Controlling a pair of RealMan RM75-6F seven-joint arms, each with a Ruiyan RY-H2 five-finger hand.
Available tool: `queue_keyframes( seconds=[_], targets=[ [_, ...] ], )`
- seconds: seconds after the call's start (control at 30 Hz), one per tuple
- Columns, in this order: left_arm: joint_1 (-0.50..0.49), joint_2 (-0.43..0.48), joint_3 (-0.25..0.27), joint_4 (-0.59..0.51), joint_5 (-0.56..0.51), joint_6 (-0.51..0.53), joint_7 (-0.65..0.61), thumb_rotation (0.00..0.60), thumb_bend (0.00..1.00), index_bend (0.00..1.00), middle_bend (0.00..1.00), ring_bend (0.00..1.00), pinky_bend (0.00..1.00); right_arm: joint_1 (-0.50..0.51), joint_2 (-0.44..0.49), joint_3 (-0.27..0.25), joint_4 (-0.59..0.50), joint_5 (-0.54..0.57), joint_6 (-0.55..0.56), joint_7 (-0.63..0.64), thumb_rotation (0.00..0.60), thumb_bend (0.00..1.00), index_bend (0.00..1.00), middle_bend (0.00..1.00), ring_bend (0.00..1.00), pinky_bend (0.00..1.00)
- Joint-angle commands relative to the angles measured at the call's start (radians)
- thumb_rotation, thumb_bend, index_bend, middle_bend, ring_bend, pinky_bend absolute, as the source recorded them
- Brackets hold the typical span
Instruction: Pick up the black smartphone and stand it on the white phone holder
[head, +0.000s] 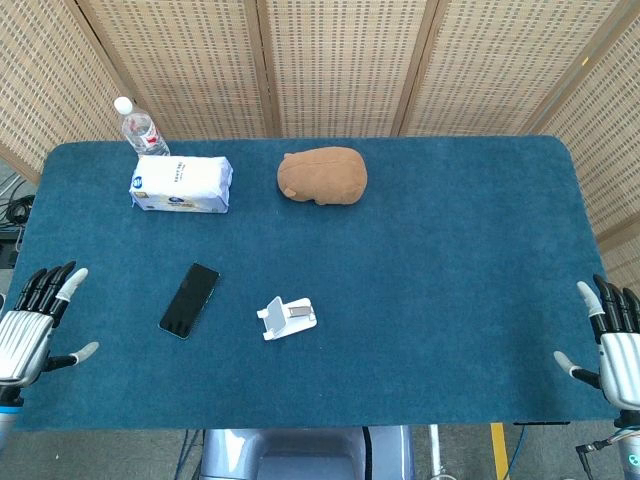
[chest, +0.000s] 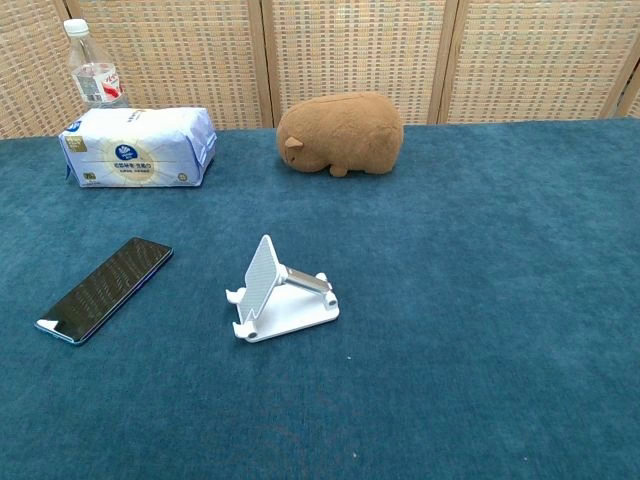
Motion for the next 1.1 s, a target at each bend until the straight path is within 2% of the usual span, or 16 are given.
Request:
queue_keyframes(
  seconds=[0.03,0.33,0.47,0.53,0.57,0.6,0.63,0.7,0.8,0.87,1.1],
  targets=[
    [0.000,0.000,0.000,0.000,0.000,0.000,-0.001,0.600,0.00,0.00,0.00,0.00,0.00,0.000,0.000,0.000,0.000,0.000,0.000,-0.001,0.600,0.10,0.00,0.00,0.00,0.00],
    [-0.002,-0.001,-0.002,0.000,-0.006,-0.007,-0.003,0.600,0.00,0.00,0.00,0.00,0.00,0.000,0.001,-0.002,-0.001,-0.001,-0.001,0.000,0.600,0.10,0.00,0.00,0.00,0.00],
    [-0.023,-0.007,-0.005,0.013,-0.027,-0.054,-0.018,0.600,0.00,0.00,0.00,0.00,0.00,-0.001,0.004,-0.002,-0.006,-0.001,0.000,0.005,0.600,0.10,0.00,0.00,0.00,0.00],
    [-0.048,-0.008,-0.003,0.021,-0.053,-0.121,-0.066,0.600,0.01,0.00,0.00,0.00,0.00,-0.002,0.007,-0.001,-0.007,0.000,0.001,0.011,0.600,0.10,0.00,0.00,0.00,0.00],
    [-0.061,-0.007,-0.002,0.023,-0.064,-0.153,-0.094,0.600,0.06,0.00,0.00,0.00,0.00,-0.002,0.009,0.001,-0.008,0.002,0.002,0.015,0.600,0.10,0.00,0.00,0.00,0.00],
    [-0.078,-0.006,-0.002,0.024,-0.076,-0.195,-0.132,0.600,0.20,0.00,0.00,0.00,0.00,-0.003,0.011,0.001,-0.009,0.003,0.001,0.019,0.600,0.10,0.00,0.00,0.00,0.00],
    [-0.087,-0.005,-0.002,0.025,-0.083,-0.217,-0.154,0.600,0.39,0.00,0.00,0.00,0.00,-0.003,0.011,0.001,-0.009,0.003,0.001,0.021,0.600,0.10,0.00,0.00,0.00,0.00],
    [-0.123,0.001,0.000,0.026,-0.098,-0.298,-0.252,0.600,0.67,0.00,0.00,0.00,0.00,-0.003,0.013,0.001,-0.007,0.004,0.001,0.028,0.600,0.10,0.00,0.00,0.00,0.00],
    [-0.172,0.007,-0.004,0.036,-0.116,-0.398,-0.372,0.600,0.92,0.00,0.00,0.00,0.00,-0.002,0.014,0.001,-0.006,0.005,-0.003,0.036,0.600,0.10,0.00,0.00,0.00,0.00],
    [-0.209,0.002,-0.013,0.052,-0.128,-0.463,-0.456,0.600,0.99,0.00,0.00,0.00,0.00,-0.001,0.015,0.000,-0.005,0.004,-0.006,0.038,0.600,0.10,0.00,0.00,0.00,0.00],
    [-0.316,-0.072,-0.040,0.148,-0.160,-0.644,-0.688,0.600,1.00,0.00,0.00,0.00,0.00,0.001,0.015,0.000,-0.006,0.005,-0.009,0.038,0.600,0.10,0.00,0.00,0.00,0.00]
  ],
)
